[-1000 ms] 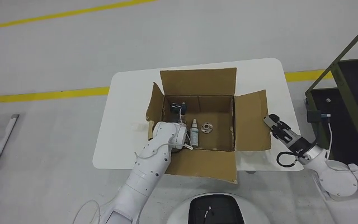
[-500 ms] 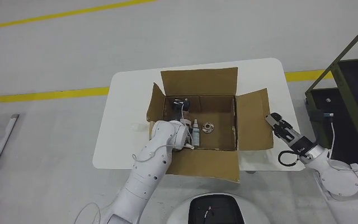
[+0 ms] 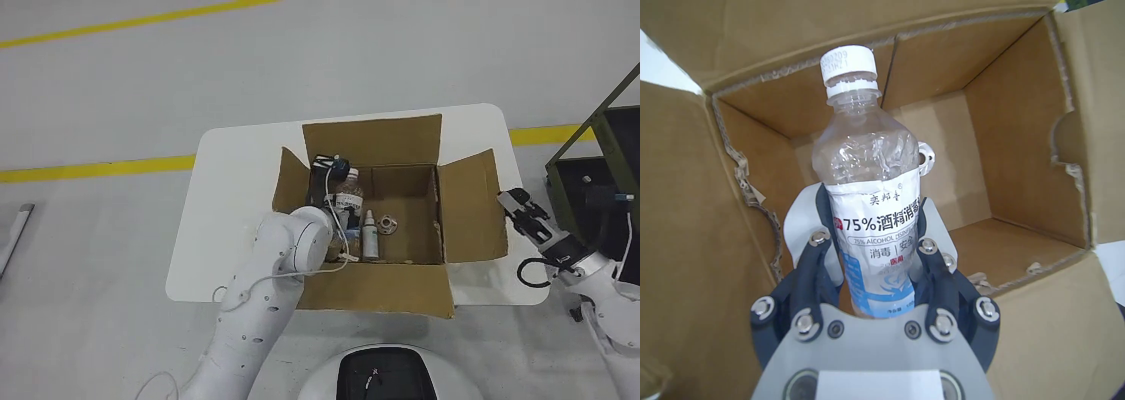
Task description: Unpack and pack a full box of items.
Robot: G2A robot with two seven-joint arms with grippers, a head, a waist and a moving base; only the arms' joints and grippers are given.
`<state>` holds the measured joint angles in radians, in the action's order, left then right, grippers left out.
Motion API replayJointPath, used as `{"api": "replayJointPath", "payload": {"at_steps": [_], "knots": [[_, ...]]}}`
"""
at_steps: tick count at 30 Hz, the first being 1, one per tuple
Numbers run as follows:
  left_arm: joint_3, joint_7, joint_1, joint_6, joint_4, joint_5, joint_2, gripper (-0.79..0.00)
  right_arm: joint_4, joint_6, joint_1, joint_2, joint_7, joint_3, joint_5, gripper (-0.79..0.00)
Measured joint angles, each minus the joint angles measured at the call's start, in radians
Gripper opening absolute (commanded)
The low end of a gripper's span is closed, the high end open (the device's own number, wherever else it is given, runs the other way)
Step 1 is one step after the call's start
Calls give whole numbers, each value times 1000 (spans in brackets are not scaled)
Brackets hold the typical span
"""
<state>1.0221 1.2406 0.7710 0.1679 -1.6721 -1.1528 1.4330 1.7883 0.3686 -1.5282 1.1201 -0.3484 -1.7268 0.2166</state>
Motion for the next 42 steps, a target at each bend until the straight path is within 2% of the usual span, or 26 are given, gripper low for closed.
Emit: {"api": "replayJointPath", "payload": {"at_steps": [7, 9, 10, 11, 12, 18, 28, 37, 42], "knots": [[39, 17, -11, -10, -100, 38, -2, -785, 96, 24, -37, 3, 110, -52, 29, -9], [51, 20, -16, -11, -127, 45, -2, -785, 134, 38, -50, 3, 137, -64, 53, -416], [59, 21, -20, -10, -144, 50, -3, -785, 158, 46, -60, 4, 153, -70, 69, -576], [66, 22, -23, -10, -157, 55, -3, -785, 176, 52, -66, 4, 164, -73, 82, -711], [72, 24, -26, -10, -170, 59, -4, -785, 192, 56, -71, 5, 173, -74, 97, -785], [115, 41, -44, -26, -251, 67, -9, -785, 254, 56, -88, 8, 174, -28, 194, -785], [246, 124, -22, -63, -354, 11, -34, -785, 224, 36, -62, 14, 161, 87, 297, -785], [407, 165, 43, -104, -388, -98, -63, -785, 200, 16, -52, 17, 162, 133, 369, -785], [467, 167, 83, -141, -365, -172, -77, -785, 193, 14, -53, 19, 166, 143, 381, -785]]}}
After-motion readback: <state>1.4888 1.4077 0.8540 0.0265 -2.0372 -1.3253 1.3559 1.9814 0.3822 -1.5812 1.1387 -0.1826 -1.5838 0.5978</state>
